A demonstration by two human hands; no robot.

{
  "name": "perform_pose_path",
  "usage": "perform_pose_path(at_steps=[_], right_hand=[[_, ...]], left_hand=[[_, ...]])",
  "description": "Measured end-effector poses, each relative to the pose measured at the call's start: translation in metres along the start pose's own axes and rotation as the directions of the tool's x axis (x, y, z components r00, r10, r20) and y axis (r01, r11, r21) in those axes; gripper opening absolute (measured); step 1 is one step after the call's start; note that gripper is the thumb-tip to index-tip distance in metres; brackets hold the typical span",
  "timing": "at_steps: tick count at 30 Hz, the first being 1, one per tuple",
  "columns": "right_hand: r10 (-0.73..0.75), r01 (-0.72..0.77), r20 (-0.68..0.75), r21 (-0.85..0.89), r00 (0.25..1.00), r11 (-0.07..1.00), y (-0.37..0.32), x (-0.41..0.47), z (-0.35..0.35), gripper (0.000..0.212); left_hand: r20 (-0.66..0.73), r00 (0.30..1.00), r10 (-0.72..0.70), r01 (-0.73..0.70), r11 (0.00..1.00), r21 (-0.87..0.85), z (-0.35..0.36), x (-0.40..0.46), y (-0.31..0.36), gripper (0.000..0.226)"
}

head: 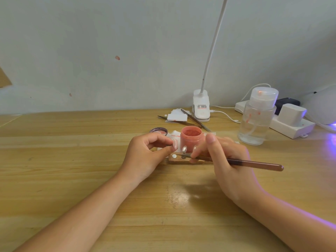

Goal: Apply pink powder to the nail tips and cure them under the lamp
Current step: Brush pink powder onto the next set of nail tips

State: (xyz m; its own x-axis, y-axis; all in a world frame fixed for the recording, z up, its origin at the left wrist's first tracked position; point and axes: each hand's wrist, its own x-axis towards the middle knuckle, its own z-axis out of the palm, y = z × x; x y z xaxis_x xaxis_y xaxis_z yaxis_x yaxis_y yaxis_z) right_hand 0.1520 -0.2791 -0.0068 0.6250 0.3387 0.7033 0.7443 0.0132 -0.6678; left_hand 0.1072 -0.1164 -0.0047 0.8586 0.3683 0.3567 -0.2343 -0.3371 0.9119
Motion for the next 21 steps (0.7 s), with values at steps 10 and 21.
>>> perform_pose_path(at_steps=[10, 21], right_hand=[[0.031, -0.031, 0.005, 0.023, 1.0, 0.999, 0.0001, 0.0004, 0.0008, 0.05], [0.103, -0.105, 0.023, 0.092, 0.994, 0.99, -0.0012, 0.0005, 0.0009, 0.048]], left_hand=[[0.008, 1.0, 0.011, -0.011, 1.0, 0.021, -0.0002, -0.0004, -0.0003, 0.012], [-0.007, 1.0, 0.004, -0.005, 1.0, -0.005, -0.0005, -0.0004, 0.0001, 0.016]])
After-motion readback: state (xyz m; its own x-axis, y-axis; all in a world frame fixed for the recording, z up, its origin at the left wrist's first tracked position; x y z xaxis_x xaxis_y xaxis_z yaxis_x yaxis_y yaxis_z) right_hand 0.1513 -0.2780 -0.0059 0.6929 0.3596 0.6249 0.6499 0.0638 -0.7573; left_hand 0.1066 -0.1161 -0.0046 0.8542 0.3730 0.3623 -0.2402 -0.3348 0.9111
